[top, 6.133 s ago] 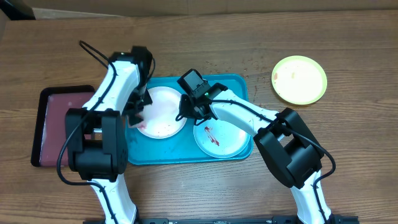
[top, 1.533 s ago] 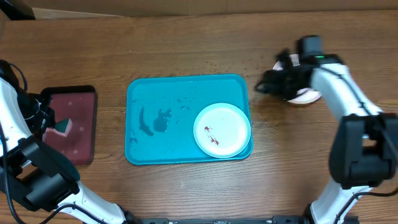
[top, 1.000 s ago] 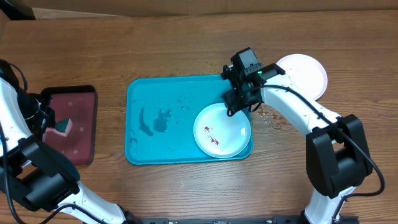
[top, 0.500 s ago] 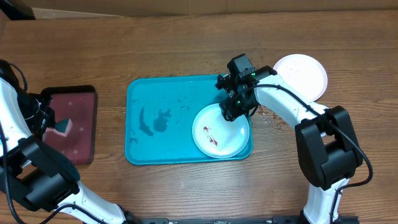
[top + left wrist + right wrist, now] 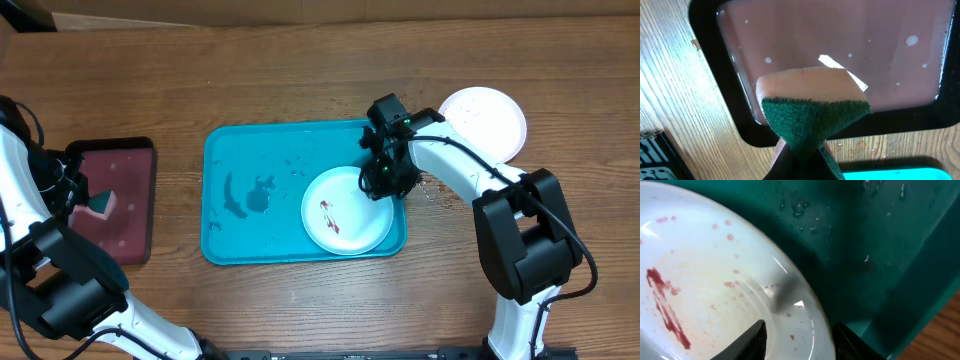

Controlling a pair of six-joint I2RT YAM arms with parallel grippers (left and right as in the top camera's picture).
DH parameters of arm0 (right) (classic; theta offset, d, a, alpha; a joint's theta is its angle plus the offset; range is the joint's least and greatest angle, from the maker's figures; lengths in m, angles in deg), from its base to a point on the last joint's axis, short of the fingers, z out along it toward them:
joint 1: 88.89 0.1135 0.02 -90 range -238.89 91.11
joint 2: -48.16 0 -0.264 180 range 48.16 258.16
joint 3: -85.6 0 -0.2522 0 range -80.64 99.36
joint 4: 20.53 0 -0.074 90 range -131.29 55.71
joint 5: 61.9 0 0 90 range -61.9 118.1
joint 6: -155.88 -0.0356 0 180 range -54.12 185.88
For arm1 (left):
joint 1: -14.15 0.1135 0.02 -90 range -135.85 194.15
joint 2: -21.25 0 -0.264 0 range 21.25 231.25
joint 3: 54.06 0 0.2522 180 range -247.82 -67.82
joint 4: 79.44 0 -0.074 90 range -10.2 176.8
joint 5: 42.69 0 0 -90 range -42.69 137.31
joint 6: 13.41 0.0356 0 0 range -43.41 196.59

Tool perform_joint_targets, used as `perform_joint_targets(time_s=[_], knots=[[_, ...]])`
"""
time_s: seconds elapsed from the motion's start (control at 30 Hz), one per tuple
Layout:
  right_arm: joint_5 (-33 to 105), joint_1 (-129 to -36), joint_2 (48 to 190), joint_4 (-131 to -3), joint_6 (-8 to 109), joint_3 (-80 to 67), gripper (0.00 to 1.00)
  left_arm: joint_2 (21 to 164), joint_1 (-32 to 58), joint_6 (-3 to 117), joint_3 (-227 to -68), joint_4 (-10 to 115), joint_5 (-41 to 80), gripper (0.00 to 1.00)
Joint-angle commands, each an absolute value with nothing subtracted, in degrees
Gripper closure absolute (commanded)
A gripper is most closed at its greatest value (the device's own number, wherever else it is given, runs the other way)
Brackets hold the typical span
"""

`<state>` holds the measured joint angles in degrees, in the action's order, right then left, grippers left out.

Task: Clean dirty plates on tray and stack at the side
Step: 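Move the right gripper to the light-blue plate and grasp its rim, then carry the sponge with the left gripper onto the light-blue plate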

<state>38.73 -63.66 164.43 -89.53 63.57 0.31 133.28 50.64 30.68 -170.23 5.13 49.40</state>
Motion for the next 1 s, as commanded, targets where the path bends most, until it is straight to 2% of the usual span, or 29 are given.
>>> perform_joint_targets(time_s=[0.0, 0.13, 0.2, 0.4, 0.5, 0.63, 0.83, 0.9, 0.93, 0.97], knots=[[39.8, -63.4, 164.9, -89.8, 55.0, -0.1, 0.56, 132.5, 50.8, 31.8, -170.7, 5.0, 49.2, 0.96], [39.8, -63.0, 164.9, -90.6, 50.0, -0.1, 0.72, 132.5, 50.8, 31.8, -170.7, 5.0, 49.2, 0.96], [39.8, -62.6, 164.9, -90.9, 48.6, -0.1, 0.76, 132.5, 50.8, 31.8, -170.7, 5.0, 49.2, 0.96], [39.7, -60.2, 164.9, -92.4, 46.2, -0.1, 0.76, 132.5, 50.8, 31.8, -170.7, 5.0, 49.2, 0.96], [38.7, -58.6, 165.0, -93.2, 44.7, -0.1, 0.69, 132.5, 50.8, 31.8, -170.7, 5.0, 49.2, 0.96], [33.3, -56.9, 165.0, -93.0, 40.4, -0.5, 0.69, 132.5, 50.8, 31.8, -170.7, 5.0, 49.2, 0.96], [33.3, -56.3, 165.0, -89.7, 37.1, -4.3, 0.70, 132.5, 50.8, 31.8, -170.7, 5.0, 49.2, 0.96], [34.2, -56.3, 165.0, -88.3, 37.1, -4.9, 0.76, 132.5, 50.8, 31.8, -170.7, 5.0, 49.1, 0.96], [35.7, -56.3, 165.0, -87.2, 37.1, -4.9, 0.91, 132.5, 50.7, 31.9, -170.7, 5.0, 48.4, 0.96], [37.1, -56.3, 165.0, -85.9, 37.2, -4.9, 0.96, 132.5, 50.5, 32.3, -170.7, 5.0, 47.6, 0.96]])
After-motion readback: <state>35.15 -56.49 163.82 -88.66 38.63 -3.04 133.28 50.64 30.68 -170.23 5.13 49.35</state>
